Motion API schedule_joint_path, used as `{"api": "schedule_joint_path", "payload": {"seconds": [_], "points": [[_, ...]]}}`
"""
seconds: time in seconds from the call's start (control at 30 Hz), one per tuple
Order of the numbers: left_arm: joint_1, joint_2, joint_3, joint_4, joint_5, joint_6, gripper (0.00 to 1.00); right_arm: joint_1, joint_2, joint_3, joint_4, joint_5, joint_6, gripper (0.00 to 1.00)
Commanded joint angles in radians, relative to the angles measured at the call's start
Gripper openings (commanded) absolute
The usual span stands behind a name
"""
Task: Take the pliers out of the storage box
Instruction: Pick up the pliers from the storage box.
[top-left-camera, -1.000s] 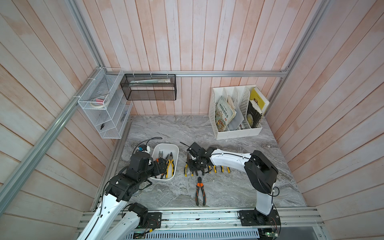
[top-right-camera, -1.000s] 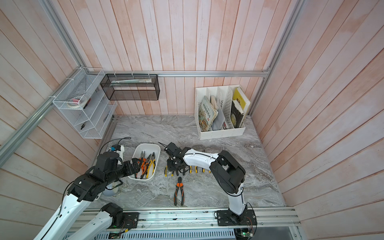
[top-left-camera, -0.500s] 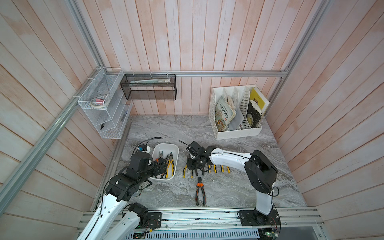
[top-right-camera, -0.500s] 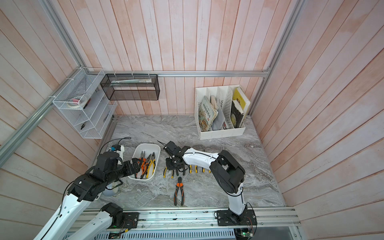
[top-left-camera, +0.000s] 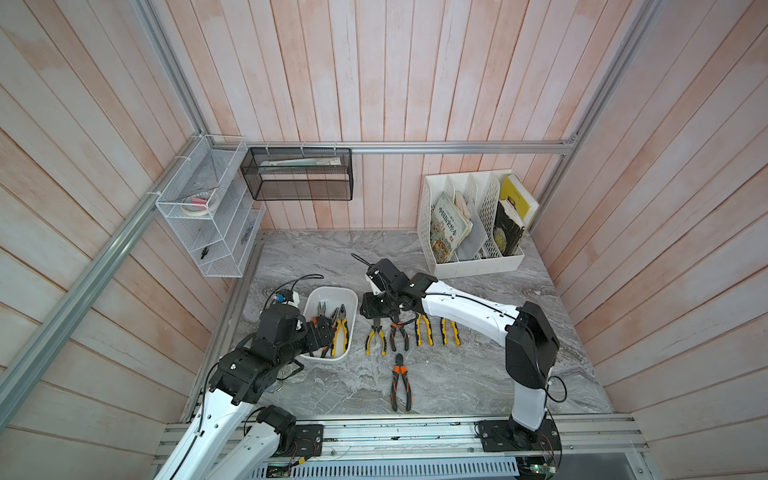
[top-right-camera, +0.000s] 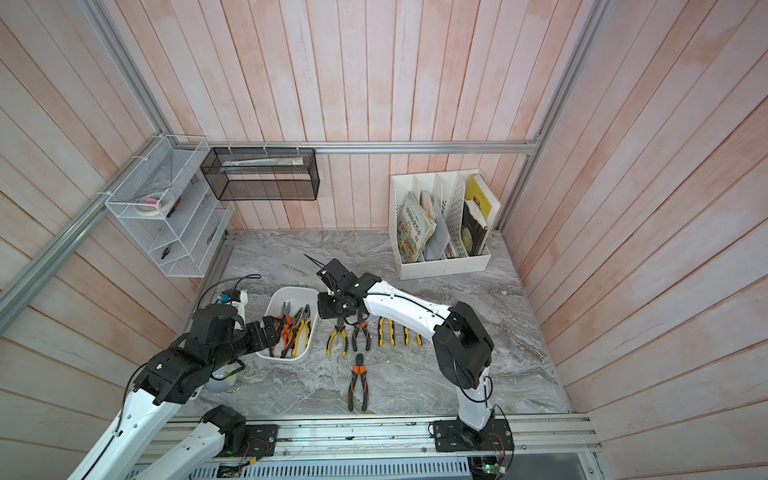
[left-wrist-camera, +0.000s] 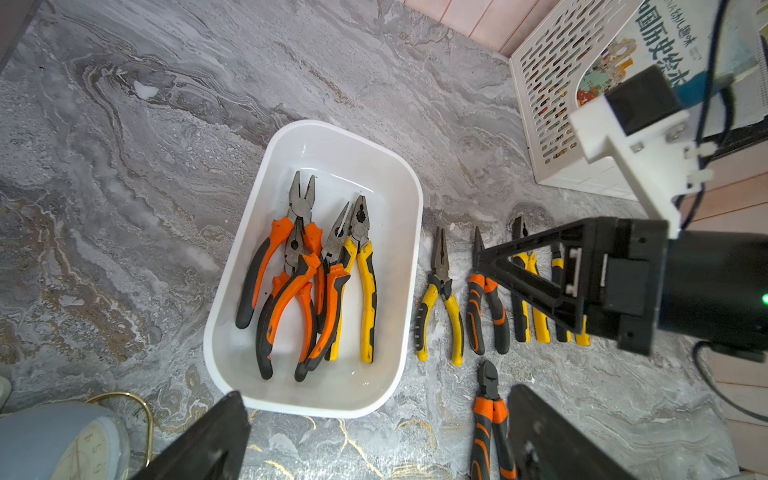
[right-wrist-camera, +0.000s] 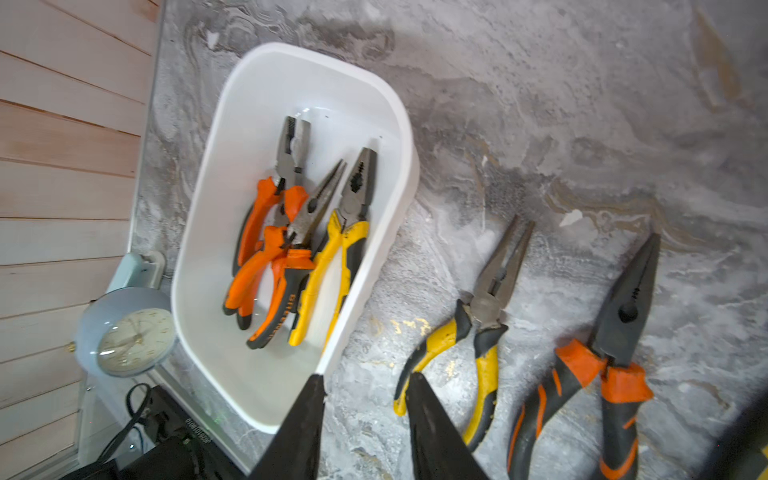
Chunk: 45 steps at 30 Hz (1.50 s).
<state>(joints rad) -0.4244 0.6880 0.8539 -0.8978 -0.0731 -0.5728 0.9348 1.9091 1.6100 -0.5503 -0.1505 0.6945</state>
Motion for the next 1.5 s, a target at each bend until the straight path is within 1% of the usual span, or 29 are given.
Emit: {"api": "schedule_joint_path", "payload": {"seconds": [0.0,0.07,0.2,0.3,0.43,0.6,0.7,0.83,1.13,1.33,1.47], "points": [[0.003,-0.038,-0.01,0.005,-0.038,-0.016,1.0,0.038,0.023,0.063,-0.027,-0.059,0.051,0.38],[0.003,-0.052,-0.01,0.004,-0.048,-0.02,1.0,0.059,0.059,0.107,-0.04,-0.069,0.071,0.41],[0.003,-0.074,-0.009,0.0,-0.064,-0.027,1.0,0.099,0.154,0.209,-0.1,-0.08,0.092,0.52],[0.003,-0.091,-0.009,-0.001,-0.073,-0.03,1.0,0.116,0.208,0.253,-0.116,-0.087,0.106,0.54],[0.002,-0.126,-0.009,-0.003,-0.089,-0.037,1.0,0.126,0.254,0.279,-0.131,-0.087,0.138,0.53],[0.002,-0.175,-0.012,0.002,-0.106,-0.045,1.0,0.144,0.285,0.268,-0.109,-0.096,0.182,0.49],[0.003,-0.187,-0.015,0.005,-0.106,-0.045,1.0,0.161,0.317,0.279,-0.093,-0.111,0.19,0.48],[0.003,-0.183,-0.013,0.005,-0.1,-0.042,1.0,0.171,0.371,0.343,-0.119,-0.114,0.19,0.48],[0.003,-0.207,-0.015,0.009,-0.096,-0.039,1.0,0.171,0.512,0.528,-0.273,-0.067,0.164,0.5],[0.002,-0.209,-0.015,0.01,-0.088,-0.035,1.0,0.169,0.555,0.557,-0.301,-0.062,0.153,0.45],[0.003,-0.211,-0.016,0.013,-0.084,-0.033,1.0,0.166,0.569,0.561,-0.304,-0.056,0.146,0.39]]}}
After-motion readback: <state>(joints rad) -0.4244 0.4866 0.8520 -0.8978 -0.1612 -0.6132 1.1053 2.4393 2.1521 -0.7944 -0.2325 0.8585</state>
